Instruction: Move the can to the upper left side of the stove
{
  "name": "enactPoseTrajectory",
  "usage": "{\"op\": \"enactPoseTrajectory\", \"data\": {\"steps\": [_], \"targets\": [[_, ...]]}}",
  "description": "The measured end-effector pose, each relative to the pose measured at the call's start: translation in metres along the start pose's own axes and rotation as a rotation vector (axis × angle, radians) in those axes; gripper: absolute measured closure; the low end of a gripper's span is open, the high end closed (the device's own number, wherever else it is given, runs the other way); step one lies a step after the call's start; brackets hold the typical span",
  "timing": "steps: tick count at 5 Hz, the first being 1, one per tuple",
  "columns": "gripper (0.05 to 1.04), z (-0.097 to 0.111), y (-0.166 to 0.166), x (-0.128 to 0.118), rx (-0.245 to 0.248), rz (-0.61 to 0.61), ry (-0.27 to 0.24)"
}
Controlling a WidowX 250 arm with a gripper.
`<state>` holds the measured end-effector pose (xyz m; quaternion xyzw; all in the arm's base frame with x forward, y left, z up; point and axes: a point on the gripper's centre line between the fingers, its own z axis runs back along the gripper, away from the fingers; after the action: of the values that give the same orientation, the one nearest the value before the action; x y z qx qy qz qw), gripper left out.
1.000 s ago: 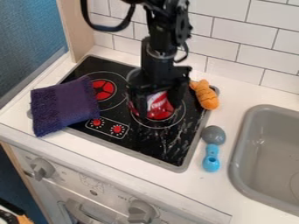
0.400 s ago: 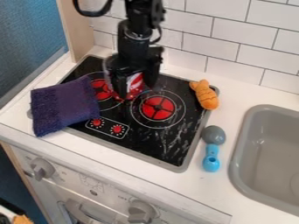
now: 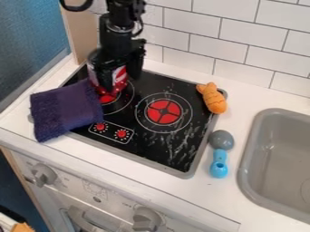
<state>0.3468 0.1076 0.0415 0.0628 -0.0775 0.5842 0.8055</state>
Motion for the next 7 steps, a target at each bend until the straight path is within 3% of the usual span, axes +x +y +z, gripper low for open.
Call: {"op": "enactPoseTrajectory", "data": {"steps": [1, 4, 5, 6, 7], "targets": [[0.084, 0.0, 0.001, 0.012, 0.024, 0.025, -0.024], [0.083, 0.002, 0.002, 0.023, 0.007, 0.052, -0.002], [0.083, 0.023, 0.003, 0.025, -0.041, 0.064, 0.017], [0.083, 0.042, 0.009, 0.025, -0.059, 0.065, 0.024], [0.083, 0.067, 0.013, 0.027, -0.099, 0.071, 0.0]]}}
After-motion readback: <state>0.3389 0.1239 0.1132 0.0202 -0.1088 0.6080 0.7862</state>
